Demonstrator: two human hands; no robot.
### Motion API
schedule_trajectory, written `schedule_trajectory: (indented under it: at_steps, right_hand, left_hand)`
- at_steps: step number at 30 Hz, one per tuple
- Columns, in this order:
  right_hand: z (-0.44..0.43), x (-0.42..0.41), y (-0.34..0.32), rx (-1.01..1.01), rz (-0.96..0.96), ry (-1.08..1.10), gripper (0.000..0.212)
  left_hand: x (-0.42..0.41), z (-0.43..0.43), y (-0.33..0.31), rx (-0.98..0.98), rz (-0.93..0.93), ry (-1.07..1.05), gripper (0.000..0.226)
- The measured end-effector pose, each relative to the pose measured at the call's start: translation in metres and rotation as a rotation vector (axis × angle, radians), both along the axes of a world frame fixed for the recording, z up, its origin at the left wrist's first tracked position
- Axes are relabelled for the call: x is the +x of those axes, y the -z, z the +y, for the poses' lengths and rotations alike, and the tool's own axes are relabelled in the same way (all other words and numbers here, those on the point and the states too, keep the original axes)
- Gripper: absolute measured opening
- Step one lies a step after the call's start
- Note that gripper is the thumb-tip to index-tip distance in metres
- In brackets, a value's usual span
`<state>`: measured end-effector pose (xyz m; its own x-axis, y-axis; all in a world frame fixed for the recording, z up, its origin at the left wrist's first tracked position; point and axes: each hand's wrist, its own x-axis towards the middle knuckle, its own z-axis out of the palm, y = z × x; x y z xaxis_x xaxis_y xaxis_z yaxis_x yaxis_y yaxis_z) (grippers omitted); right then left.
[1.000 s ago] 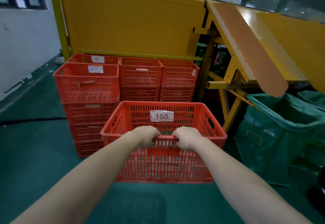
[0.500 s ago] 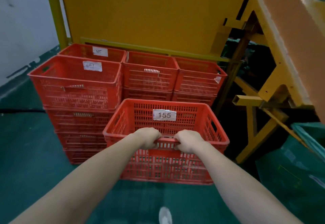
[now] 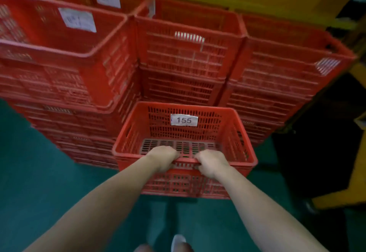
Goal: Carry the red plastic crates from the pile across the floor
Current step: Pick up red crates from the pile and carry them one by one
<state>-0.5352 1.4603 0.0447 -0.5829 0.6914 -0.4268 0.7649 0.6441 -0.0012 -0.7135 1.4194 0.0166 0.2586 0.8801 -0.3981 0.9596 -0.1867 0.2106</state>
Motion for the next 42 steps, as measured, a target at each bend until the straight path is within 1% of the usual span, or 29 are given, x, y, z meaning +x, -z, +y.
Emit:
schedule_trajectory:
  at_steps: [5,10,13,16,19,22,32,37,42]
  right_hand:
    - [0.033,-0.01,0.147,0.009,0.015,0.015,0.017]
    - [0.045,-0.024,0.288,0.045,0.037,0.01,0.023]
    - [0.053,-0.034,0.354,0.087,0.058,0.008,0.024]
    - [0.061,-0.044,0.401,0.114,0.077,0.009,0.024]
    - [0.066,-0.053,0.43,0.133,0.084,0.013,0.022]
    - [0.072,-0.06,0.446,0.14,0.085,-0.005,0.024]
    - [0.082,-0.075,0.502,0.025,0.056,-0.001,0.02]
    - [0.096,-0.08,0.505,0.023,0.058,-0.035,0.024]
    - [0.116,-0.09,0.505,0.025,0.059,-0.02,0.023]
  left_hand:
    - [-0.011,0.034,0.144,0.013,0.008,-0.007,0.027]
    - [-0.023,0.047,0.28,0.052,0.044,-0.022,0.023]
    - [-0.035,0.056,0.345,0.087,0.083,-0.015,0.024]
    - [-0.046,0.064,0.392,0.118,0.095,-0.013,0.027]
    - [-0.054,0.069,0.418,0.133,0.087,-0.022,0.028]
    - [-0.061,0.075,0.434,0.127,0.071,-0.027,0.028]
    - [-0.07,0.081,0.479,0.0,0.121,-0.026,0.015]
    - [-0.076,0.092,0.485,-0.057,0.104,-0.077,0.017]
    - [-0.082,0.112,0.482,-0.066,0.082,-0.123,0.015]
